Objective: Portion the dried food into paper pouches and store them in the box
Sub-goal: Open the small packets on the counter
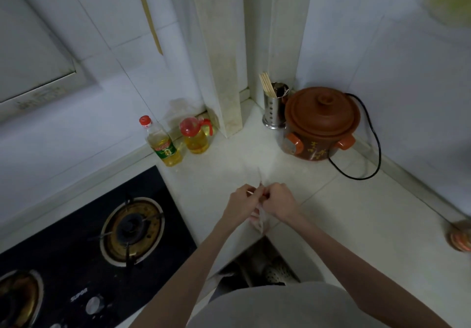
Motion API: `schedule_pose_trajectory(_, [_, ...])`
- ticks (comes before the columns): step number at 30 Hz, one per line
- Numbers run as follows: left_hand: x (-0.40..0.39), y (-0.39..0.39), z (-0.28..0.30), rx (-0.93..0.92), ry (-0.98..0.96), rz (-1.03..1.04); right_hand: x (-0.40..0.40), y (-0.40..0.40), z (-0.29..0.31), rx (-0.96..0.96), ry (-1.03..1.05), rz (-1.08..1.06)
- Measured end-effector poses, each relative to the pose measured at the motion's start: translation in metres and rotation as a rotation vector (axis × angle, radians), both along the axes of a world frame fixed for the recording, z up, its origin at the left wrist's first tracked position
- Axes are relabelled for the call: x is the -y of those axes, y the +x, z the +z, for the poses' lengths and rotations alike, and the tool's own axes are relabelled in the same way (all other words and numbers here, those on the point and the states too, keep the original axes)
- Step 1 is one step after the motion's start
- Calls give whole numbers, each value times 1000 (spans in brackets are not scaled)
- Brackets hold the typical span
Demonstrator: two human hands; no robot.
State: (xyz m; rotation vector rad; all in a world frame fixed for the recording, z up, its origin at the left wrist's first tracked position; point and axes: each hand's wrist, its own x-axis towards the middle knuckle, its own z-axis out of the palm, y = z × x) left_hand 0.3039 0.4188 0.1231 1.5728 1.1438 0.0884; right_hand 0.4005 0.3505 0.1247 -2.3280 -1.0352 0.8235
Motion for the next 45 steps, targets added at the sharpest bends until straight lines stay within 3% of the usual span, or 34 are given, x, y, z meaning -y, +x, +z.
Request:
schedule_pose_trajectory(5, [-22, -2, 18, 101, -51, 71, -17, 2, 19, 21, 149, 21])
schedule_pose_trajectory(9, [-34, -1, 24, 68, -10, 0, -29, -2, 30, 108, 109, 135])
schedule_pose_trajectory(13, [-49, -5, 29, 53, 95, -11, -40, -2, 41, 33, 157, 179])
schedule_pose_trajectory(17, [-64, -11, 33, 45, 134, -92, -49, -6, 47, 38, 56, 271])
schedule_pose_trajectory(28, [-76, -39, 5, 150, -176, 39, -55, -38, 20, 8, -75, 23])
schedule_pose_trajectory(34, [-81, -52, -9, 171, -117, -109, -55, -29, 26, -255, -95, -5])
schedule_pose_trajectory(38, [-85, -53, -4, 224, -125, -122, -55, -18, 33, -254, -74, -16])
schedule_pose_trajectory(40, [-80, -52, -2, 203, -10, -170, -56, -23, 27, -198, -97, -18])
schedule_pose_trajectory(43, [-79, -52, -5, 102, 295, -336, -57, -36, 15, 38, -161, 17])
schedule_pose_trajectory(45, [-82, -54, -5, 64, 319, -416, -56, -40, 13, 82, -199, 107])
